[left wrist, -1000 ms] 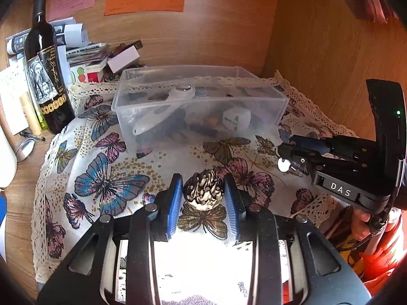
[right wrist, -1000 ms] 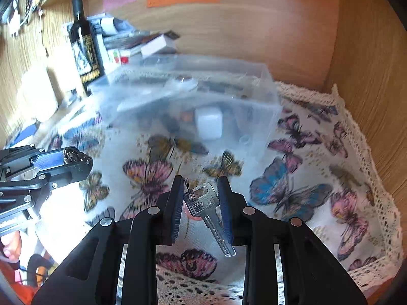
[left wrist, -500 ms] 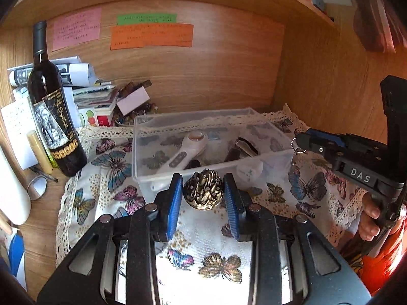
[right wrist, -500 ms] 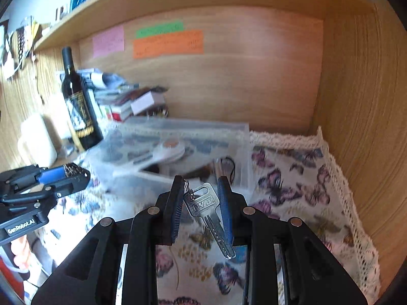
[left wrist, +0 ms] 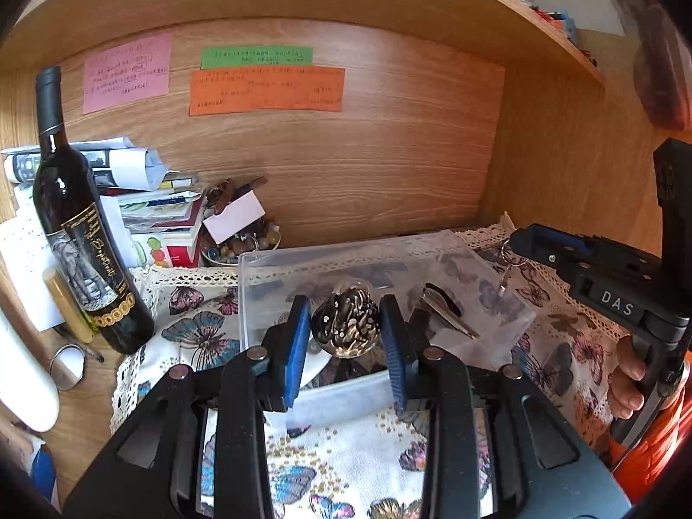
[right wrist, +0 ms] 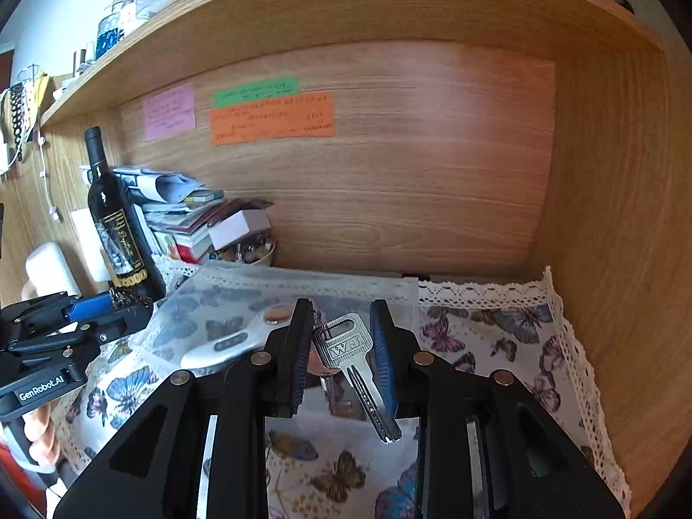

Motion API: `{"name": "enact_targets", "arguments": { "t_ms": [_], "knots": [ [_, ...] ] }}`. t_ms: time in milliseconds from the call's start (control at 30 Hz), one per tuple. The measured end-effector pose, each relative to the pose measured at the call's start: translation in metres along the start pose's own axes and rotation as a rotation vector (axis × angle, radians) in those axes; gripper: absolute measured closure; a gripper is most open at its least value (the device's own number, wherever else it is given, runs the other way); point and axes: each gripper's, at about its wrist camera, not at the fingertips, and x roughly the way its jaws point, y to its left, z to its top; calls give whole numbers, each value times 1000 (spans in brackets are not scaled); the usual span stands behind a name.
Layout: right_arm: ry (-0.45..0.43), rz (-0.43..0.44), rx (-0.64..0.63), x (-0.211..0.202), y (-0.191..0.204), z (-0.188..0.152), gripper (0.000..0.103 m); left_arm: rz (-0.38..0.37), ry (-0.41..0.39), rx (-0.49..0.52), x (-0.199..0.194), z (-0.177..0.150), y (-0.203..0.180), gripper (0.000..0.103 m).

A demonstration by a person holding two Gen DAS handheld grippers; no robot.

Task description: Organize rigid objects

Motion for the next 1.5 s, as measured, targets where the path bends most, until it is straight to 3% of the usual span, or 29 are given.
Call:
{"name": "enact_targets", "arguments": {
  "t_ms": [167, 533, 900, 1100, 1267, 1400, 1500],
  "knots": [
    [14, 3, 0, 13, -2, 2, 78, -14, 40, -1, 22, 1, 1, 71],
    [158, 21, -1, 62, -5, -16, 78, -50, 151, 9, 70, -10, -7, 71],
    [239, 18, -58, 83, 5, -28, 77, -57, 174, 3, 81, -18, -6, 71],
    [250, 39, -76, 81, 12, -30, 76, -50, 165, -9, 73, -18, -5, 61],
    [206, 38, -76, 64, 14, -23, 73, -32, 125, -9, 54, -15, -5, 55],
    [139, 39, -72, 38, 14, -14, 64, -5, 52, -9, 27, -10, -6, 41],
    [86, 39, -67, 18, 17, -8, 50, 22, -9, -4, 6, -7, -8, 30]
  ]
}}
